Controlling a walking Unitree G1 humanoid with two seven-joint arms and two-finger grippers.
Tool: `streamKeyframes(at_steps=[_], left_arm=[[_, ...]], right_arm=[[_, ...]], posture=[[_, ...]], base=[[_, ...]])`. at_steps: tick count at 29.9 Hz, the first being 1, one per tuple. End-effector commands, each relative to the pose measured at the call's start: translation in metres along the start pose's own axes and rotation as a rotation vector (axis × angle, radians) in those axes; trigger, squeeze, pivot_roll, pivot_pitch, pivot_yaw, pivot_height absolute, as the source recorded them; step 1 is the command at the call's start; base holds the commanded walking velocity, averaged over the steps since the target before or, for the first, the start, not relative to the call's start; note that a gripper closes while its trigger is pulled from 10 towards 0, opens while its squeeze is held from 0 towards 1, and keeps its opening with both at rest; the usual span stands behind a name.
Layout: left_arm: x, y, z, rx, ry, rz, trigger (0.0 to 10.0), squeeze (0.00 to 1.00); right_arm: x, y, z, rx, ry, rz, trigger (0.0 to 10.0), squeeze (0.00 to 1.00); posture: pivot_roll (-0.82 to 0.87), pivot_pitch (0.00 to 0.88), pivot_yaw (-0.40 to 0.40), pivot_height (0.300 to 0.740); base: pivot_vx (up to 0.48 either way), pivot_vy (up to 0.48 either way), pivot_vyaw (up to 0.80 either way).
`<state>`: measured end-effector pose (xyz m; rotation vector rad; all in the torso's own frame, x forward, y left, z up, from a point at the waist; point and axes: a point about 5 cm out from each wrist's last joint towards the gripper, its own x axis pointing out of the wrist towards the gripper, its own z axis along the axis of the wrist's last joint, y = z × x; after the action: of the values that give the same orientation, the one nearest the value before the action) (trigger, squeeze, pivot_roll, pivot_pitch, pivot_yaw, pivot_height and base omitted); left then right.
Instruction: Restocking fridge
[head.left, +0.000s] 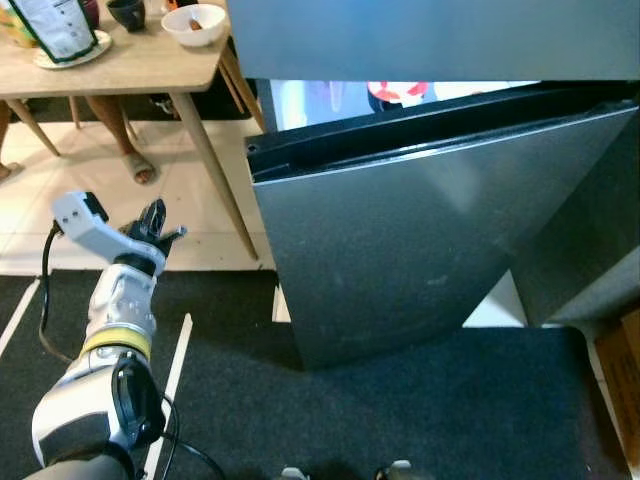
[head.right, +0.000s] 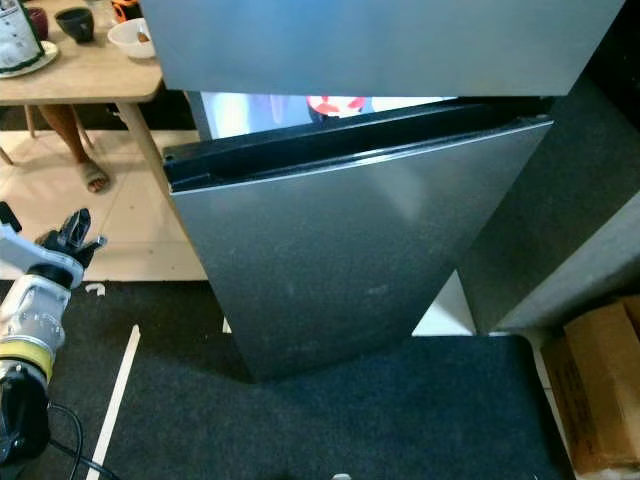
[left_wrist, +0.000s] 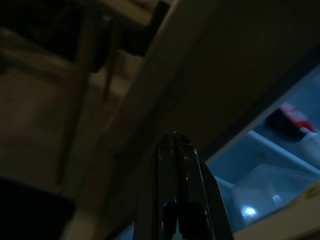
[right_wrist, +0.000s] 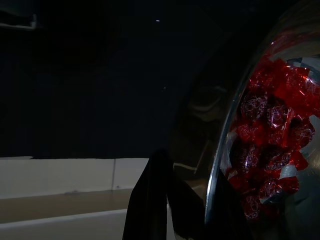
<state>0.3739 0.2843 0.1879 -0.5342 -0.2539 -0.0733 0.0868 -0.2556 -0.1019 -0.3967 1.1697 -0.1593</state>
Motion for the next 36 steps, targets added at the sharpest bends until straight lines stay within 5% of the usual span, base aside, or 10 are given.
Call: streamKeyframes(at_steps=[1,8,12,18,25,29,32,33,36], left_arm=[[0.009,-0.01,0.006,0.003,0.005,-0.049,10.0,0.0],[0.036,-0.057,0.017,-0.056,-0.004,-0.248,10.0,0.0],[0.041,-0.101,-0.002,-0.14,0.155,-0.593,10.0,0.0],[0.022,-0.119,-0.038,-0.151,0.376,-0.882,10.0,0.0],[0.005,-0.12,-0.069,-0.242,0.501,-0.926,10.0,0.0],[-0.016,-0.13,-0.097,-0.326,0.611,-1.038,10.0,0.0],[-0.059,-0.151,-0.142,-0.465,0.763,-1.169,10.0,0.0],[-0.059,-0.151,-0.142,-0.465,0.763,-1.169,10.0,0.0],[-0.112,-0.163,-0.18,-0.559,0.894,-1.222,10.0,0.0]], right_arm=[[-0.001,-0.006,-0.005,0.024,0.0,-0.031,10.0,0.0],[0.0,-0.008,0.001,0.042,-0.029,-0.046,10.0,0.0],[-0.001,-0.008,-0.002,0.047,-0.032,-0.051,10.0,0.0],[-0.003,-0.008,-0.009,0.051,-0.015,-0.056,10.0,0.0],[-0.002,-0.009,-0.007,0.057,-0.016,-0.06,10.0,0.0],[-0.001,-0.009,-0.004,0.058,-0.021,-0.062,10.0,0.0],[-0.001,-0.009,-0.001,0.059,-0.025,-0.062,10.0,0.0],[-0.001,-0.009,-0.001,0.059,-0.025,-0.062,10.0,0.0],[-0.001,-0.008,-0.001,0.054,-0.027,-0.059,10.0,0.0]], posture=[[-0.12,0.319,0.02,0.74],[-0.14,0.333,0.03,0.74],[-0.15,0.333,0.035,0.74],[-0.15,0.329,0.039,0.74],[-0.15,0.32,0.042,0.74],[-0.15,0.31,0.042,0.74],[-0.14,0.297,0.038,0.74],[-0.14,0.297,0.038,0.74],[-0.14,0.286,0.037,0.74]], base=[[0.0,0.0,0.0],[0.0,0.0,0.0],[0.0,0.0,0.0],[0.0,0.0,0.0],[0.0,0.0,0.0],[0.0,0.0,0.0],[0.0,0.0,0.0],[0.0,0.0,0.0],[0.0,0.0,0.0]])
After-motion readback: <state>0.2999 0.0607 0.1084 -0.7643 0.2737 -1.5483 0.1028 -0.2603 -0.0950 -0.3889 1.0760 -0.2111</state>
